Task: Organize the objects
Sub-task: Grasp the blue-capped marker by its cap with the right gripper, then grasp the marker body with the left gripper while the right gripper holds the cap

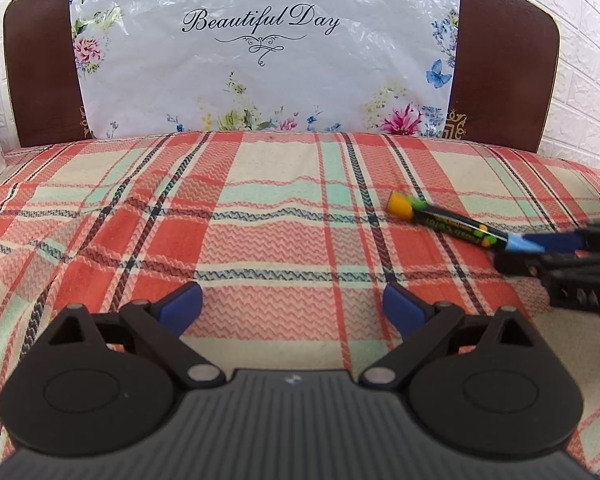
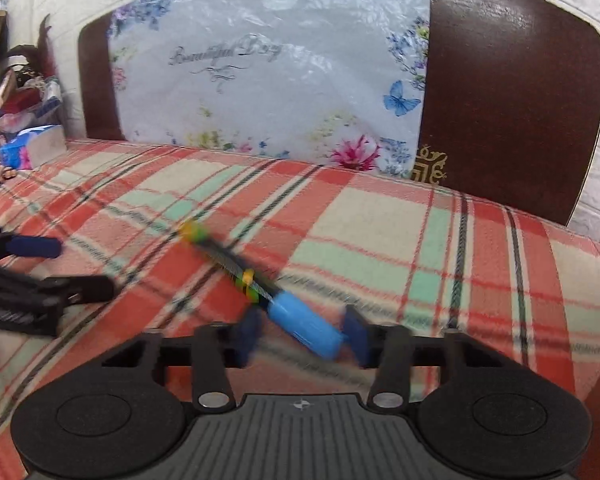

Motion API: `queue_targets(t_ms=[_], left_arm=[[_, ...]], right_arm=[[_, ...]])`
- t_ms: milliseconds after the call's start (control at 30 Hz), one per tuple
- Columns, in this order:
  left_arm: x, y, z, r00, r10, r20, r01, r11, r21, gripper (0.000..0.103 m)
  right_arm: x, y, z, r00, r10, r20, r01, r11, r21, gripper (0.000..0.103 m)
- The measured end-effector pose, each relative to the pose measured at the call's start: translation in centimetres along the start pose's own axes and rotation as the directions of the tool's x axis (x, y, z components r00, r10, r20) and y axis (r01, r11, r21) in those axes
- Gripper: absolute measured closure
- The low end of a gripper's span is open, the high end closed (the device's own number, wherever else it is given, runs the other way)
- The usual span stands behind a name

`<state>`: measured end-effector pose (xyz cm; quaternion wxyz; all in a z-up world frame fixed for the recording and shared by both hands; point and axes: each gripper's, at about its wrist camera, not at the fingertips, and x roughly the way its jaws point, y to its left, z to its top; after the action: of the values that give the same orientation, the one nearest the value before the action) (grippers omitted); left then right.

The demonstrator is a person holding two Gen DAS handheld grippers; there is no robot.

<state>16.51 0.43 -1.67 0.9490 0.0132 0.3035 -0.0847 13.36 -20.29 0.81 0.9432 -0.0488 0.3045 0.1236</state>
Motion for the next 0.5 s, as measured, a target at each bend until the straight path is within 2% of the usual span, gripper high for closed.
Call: queue_targets(t_ms=[67, 167, 333, 500], left_arm=[[0.0, 0.0, 0.0, 1.0, 0.0, 0.0, 0.0, 1.0, -0.001, 0.005], [0.0, 0.0, 0.0, 1.0, 0.001, 0.0, -0.001, 1.0, 0.0, 0.005], [0.0, 0.0, 0.0, 1.0, 0.003, -0.002, -0.003, 1.0, 0.003, 0.005], [0.1, -0.5, 0.5, 0.999, 0.019, -0.037, -0.019, 1.0, 0.019, 0.005]], right_arm=[[-1.2, 0.9, -0.8, 1.0, 0.003, 0.009, -0.003, 1.0, 0.012, 0.085], [-3.2, 1.7, -2.3, 1.0, -0.011, 0.023, 0.01, 0.999, 0.049, 0.086], [-7.5, 2.1, -5.6, 1.0, 0.019, 0.024, -0.023, 0.984, 0.176, 0.086], [-11.3, 1.7, -9.2, 0.998, 0.037, 0.041, -0.049, 0.939, 0.339, 0.086]])
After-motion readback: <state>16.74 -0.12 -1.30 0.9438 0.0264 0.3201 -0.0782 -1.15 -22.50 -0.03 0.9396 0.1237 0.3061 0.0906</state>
